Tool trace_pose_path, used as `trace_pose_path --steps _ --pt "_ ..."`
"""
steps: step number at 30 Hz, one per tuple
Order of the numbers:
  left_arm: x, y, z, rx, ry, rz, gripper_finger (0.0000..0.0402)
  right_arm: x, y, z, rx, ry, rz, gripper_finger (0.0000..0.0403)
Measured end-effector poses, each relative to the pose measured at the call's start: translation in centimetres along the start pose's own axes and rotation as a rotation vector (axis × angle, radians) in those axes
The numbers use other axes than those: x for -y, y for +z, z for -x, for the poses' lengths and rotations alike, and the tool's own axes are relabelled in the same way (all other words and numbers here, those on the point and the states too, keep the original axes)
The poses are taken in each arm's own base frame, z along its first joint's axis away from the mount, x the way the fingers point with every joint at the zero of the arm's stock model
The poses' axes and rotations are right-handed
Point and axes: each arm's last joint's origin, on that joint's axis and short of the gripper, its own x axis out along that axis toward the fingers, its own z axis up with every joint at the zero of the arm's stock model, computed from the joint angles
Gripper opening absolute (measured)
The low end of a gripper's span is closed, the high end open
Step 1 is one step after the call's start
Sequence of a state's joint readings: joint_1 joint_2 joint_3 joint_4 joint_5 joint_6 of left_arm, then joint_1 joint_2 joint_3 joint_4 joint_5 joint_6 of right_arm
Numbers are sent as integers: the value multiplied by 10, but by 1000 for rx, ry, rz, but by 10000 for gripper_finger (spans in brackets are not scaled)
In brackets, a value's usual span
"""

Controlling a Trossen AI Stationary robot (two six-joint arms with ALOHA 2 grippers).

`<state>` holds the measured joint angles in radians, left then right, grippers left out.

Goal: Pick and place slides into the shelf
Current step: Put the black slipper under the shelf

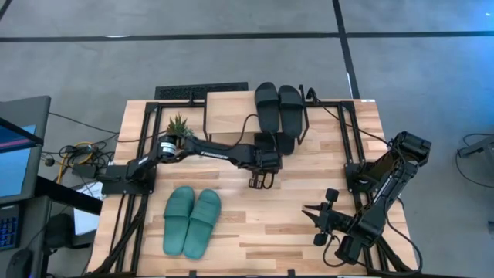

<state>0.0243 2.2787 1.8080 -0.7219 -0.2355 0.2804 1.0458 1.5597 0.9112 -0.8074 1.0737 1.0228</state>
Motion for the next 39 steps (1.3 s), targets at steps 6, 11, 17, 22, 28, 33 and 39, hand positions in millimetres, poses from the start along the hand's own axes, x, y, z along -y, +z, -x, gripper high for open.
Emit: trace_pose_path --steps 6,11,17,22,28,33,39 --pt "-12 -10 -10 -11 0 10 0 0 0 0 -1 1 0 66" --pt "-17 -19 -21 5 -15 28 0 0 0 0 -1 1 0 66" --pt "-15 -18 -22 6 -5 11 0 0 0 0 -1 0 2 66" --pt "-15 -13 -19 19 23 -17 0 0 0 0 -2 -2 5 66" --pt "-18 -14 -19 19 36 -10 0 0 0 0 -2 -2 5 66" --pt "-20 -12 -19 35 47 -4 0 1 0 0 -2 -3 7 66" --pt "-24 -13 -20 37 54 5 0 1 0 0 -2 -3 6 66"
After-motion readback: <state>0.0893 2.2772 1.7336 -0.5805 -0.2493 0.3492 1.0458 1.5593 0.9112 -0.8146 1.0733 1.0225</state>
